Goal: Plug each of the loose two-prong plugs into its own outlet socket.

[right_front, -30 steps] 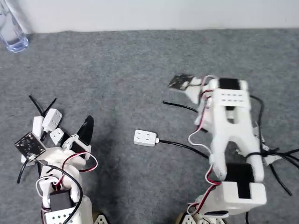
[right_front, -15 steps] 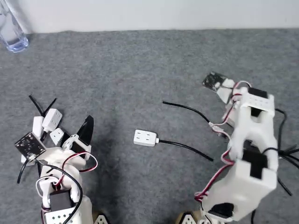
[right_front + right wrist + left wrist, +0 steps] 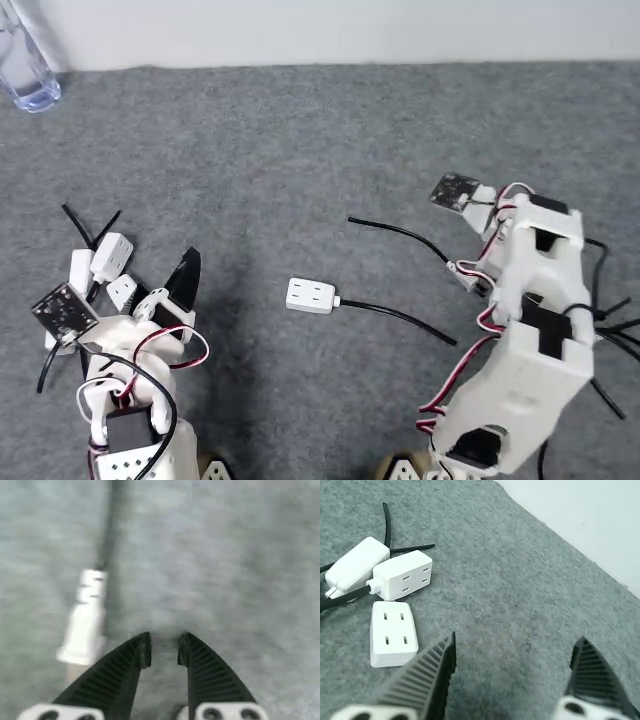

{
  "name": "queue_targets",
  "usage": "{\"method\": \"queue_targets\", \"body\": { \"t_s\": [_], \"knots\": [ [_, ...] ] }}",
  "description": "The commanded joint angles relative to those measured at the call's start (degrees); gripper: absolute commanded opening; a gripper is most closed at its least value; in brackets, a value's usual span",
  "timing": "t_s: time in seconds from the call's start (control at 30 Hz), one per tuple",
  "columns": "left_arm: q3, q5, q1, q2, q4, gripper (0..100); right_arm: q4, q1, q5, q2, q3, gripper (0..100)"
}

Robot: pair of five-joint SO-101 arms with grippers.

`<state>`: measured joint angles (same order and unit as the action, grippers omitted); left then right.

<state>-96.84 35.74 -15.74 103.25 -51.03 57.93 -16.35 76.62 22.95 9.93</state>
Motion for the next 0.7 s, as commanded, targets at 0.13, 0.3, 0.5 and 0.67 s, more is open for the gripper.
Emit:
{"method": "queue_targets", "body": {
  "t_s": [0.13, 0.3, 0.5, 0.67],
  "knots": [
    [0.4, -0.4, 0.5, 0.8, -0.2, 35, 18.6, 9.2, 1.1, -6.3, 0.5, 8.9],
    [0.4, -0.4, 0.5, 0.8, -0.2, 35, 22.3, 15.5, 0.6, -6.0, 0.9, 8.9],
    [0.4, -0.4, 0.5, 0.8, -0.2, 35, 22.5, 20.7, -2.4, -6.2, 0.3, 8.9],
    [0.4, -0.4, 0.5, 0.8, -0.2, 35, 27.9, 22.5, -4.0, -13.6, -2.5, 8.9]
  ]
}}
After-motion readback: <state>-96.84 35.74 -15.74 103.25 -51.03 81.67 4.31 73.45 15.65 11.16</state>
